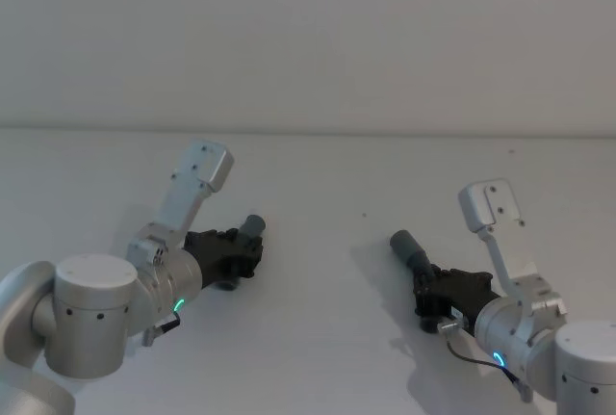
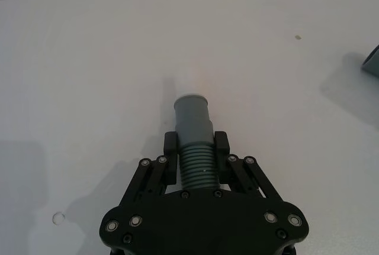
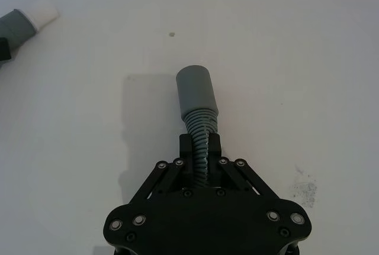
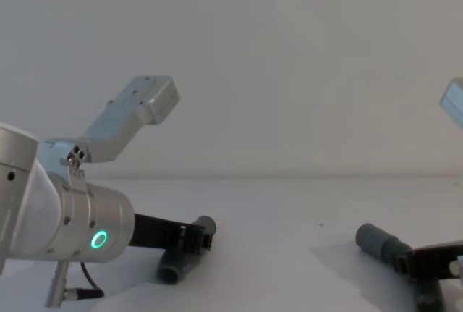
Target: Use both hands to pick up one end of the pipe from the table, align the ends, and insert them.
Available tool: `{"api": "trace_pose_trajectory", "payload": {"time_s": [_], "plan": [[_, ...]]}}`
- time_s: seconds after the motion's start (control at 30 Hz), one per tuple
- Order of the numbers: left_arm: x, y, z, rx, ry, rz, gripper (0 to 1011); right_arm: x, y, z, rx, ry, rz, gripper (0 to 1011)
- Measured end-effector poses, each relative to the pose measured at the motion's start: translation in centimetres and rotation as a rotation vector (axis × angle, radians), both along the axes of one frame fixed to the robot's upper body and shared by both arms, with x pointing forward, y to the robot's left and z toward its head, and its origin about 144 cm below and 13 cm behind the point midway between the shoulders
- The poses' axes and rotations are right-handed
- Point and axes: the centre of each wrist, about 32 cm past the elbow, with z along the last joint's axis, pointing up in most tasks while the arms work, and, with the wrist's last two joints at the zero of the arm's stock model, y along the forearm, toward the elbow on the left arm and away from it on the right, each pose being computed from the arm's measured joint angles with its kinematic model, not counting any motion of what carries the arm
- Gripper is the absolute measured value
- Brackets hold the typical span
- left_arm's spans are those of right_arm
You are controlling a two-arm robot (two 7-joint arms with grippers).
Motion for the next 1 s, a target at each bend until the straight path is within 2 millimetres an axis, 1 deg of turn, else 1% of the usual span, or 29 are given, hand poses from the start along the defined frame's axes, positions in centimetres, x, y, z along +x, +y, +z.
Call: {"api": "trace_pose_trajectory", "payload": {"time_s": [0.27,0.5,0.8,1.0], "plan": [[0.0,-0.1,0.1,0.007,-0.020,-0.020,349,-0.1,-0.1,0.0,0.002,-0.008,-0.001,123],[-0.1,-0.1,0.9,0.031,-0.073,-0.056,349,-0.4,-0.4,0.3,0.016,-0.040,0.001,123],[-0.1,0.2,2.2,0.063,-0.147,-0.123,349,-1.0,-1.4,1.1,0.043,-0.108,0.033,123],[-0.1,0.8,3.0,0.078,-0.178,-0.186,349,-1.5,-2.6,1.5,0.044,-0.153,0.089,116]]}}
